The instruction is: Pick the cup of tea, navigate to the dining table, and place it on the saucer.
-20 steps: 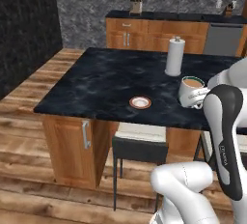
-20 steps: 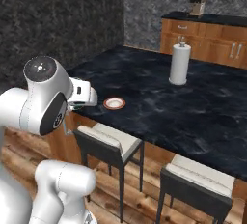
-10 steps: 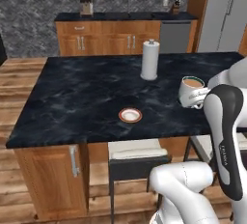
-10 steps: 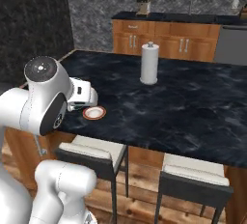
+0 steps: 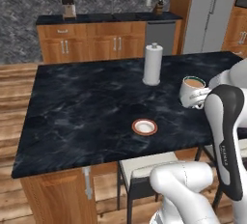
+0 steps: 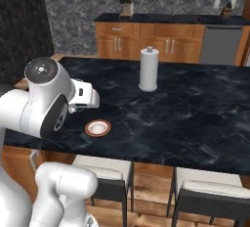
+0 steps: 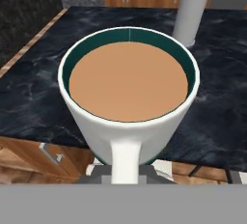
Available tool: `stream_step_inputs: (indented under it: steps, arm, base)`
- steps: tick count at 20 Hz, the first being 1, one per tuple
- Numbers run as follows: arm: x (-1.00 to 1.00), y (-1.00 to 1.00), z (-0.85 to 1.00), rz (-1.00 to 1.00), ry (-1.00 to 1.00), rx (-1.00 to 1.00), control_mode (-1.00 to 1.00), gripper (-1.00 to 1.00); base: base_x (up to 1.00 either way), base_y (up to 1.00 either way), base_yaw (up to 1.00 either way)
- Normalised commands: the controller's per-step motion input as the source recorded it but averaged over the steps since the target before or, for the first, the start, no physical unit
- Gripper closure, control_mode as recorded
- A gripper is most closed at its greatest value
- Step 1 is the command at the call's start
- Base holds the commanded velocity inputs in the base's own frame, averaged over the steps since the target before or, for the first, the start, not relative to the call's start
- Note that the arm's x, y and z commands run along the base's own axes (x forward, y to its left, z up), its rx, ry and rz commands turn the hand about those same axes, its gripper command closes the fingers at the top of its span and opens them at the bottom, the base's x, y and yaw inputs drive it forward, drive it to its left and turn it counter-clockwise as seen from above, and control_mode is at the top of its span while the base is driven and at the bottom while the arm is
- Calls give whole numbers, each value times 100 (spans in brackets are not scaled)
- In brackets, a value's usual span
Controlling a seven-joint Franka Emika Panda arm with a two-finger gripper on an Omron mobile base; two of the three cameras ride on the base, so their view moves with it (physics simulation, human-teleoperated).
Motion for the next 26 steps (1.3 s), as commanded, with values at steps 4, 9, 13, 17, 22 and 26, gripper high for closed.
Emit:
stream_step_inputs:
  steps: [4,9,13,17,22,26]
  arm:
    - [0,0,0,0,0,0,100,100]
    - [50,3,-8,1,1,0,-100,100]
    - [82,2,-31,21,1,0,-100,100]
    - [53,1,-36,38,0,-3,-100,100]
    - [30,6,-38,30,0,-10,-100,100]
    - [7,7,-34,14,0,-15,-100,100]
  base:
    - [55,30,-12]
    - [29,7,-1]
    - [0,0,0]
    - [0,0,0]
    - [0,0,0]
    - [0,0,0]
